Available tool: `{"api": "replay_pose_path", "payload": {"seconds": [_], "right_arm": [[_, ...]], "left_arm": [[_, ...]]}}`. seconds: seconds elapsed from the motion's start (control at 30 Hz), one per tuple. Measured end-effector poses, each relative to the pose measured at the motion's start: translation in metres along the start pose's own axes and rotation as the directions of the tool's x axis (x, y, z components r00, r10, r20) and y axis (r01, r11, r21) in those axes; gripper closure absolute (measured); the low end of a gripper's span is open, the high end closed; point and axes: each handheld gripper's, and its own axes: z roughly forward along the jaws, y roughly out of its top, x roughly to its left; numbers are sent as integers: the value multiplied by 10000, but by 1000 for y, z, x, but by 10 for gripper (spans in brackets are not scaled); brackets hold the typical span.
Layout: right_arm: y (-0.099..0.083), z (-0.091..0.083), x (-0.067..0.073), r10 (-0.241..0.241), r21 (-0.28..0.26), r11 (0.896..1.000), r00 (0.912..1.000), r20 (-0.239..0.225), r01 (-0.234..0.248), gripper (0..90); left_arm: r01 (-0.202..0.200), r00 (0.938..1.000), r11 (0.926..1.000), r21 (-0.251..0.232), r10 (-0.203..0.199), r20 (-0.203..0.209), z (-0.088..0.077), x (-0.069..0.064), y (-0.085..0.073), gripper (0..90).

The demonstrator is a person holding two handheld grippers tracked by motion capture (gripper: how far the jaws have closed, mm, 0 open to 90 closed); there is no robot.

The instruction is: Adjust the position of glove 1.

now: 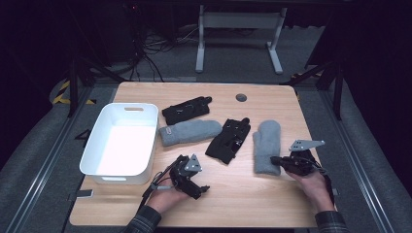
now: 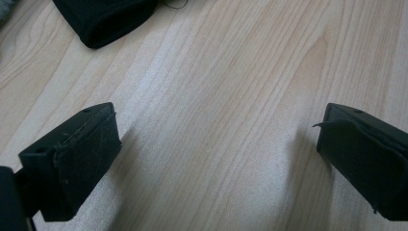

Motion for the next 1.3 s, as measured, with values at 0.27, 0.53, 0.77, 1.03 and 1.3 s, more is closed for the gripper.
{"api": "replay_pose_path", "payload": {"seconds": [0.27, 0.53, 0.77, 1.03, 1.3], "right_arm": [[5, 7, 19, -506, 123, 9986, 9968, -618, 515, 900], [9, 13, 36, -935, 248, 9950, 9895, -1099, 968, 900], [17, 2, 28, -861, -215, 9962, 9944, -613, 850, 900], [26, 2, -4, -363, -305, 9988, 9984, 436, 376, 900], [19, 22, -19, -262, 779, 9968, 9960, 860, 195, 900]], "left_arm": [[-6, 10000, 10000, 3, 6, 3, 0, 0, 0, 16], [-9, 10000, 10000, 5, 9, 0, 0, 0, 0, 16], [-7, 10000, 10000, 10, 7, -2, 0, 0, 0, 16], [-8, 10000, 10000, 4, 8, 0, 0, 0, 0, 16], [-4, 10000, 10000, 2, 4, 4, 0, 0, 0, 16]]}}
